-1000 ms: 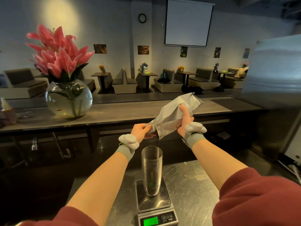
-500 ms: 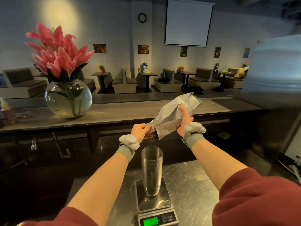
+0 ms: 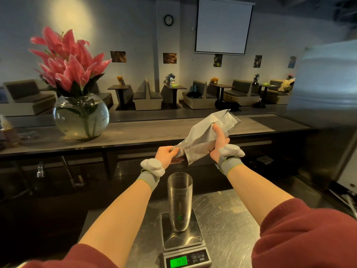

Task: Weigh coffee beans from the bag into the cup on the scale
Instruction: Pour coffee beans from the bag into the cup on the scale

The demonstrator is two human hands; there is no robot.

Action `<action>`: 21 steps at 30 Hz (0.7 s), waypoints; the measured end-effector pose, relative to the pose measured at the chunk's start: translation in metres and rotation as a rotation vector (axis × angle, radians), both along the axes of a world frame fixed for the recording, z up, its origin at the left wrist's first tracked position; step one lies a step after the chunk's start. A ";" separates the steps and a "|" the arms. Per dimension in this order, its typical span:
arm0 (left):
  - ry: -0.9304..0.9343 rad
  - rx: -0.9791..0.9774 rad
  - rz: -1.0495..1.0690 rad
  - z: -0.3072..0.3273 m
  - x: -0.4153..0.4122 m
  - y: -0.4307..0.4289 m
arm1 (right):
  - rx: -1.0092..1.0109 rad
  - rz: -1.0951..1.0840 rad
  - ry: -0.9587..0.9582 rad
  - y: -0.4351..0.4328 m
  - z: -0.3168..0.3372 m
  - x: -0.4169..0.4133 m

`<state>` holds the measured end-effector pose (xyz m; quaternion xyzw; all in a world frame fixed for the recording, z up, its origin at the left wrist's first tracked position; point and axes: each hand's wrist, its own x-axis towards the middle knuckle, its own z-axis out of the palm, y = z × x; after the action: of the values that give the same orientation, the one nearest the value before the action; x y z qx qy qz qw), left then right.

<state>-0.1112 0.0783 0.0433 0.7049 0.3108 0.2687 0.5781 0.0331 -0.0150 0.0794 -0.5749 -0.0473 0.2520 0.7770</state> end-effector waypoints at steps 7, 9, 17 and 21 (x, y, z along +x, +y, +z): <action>-0.023 0.005 0.003 0.001 0.000 -0.002 | 0.018 0.006 -0.018 -0.003 0.002 0.000; -0.018 0.014 0.008 0.002 0.000 -0.003 | 0.021 0.011 -0.011 -0.003 0.002 -0.001; -0.007 0.015 0.009 0.002 0.000 -0.004 | 0.047 0.018 0.006 -0.005 0.004 -0.004; -0.012 0.006 0.009 0.003 0.001 -0.004 | 0.033 0.023 0.001 -0.007 0.006 -0.004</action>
<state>-0.1105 0.0746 0.0466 0.7035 0.3096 0.2766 0.5768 0.0290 -0.0216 0.0853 -0.5613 -0.0575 0.2606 0.7834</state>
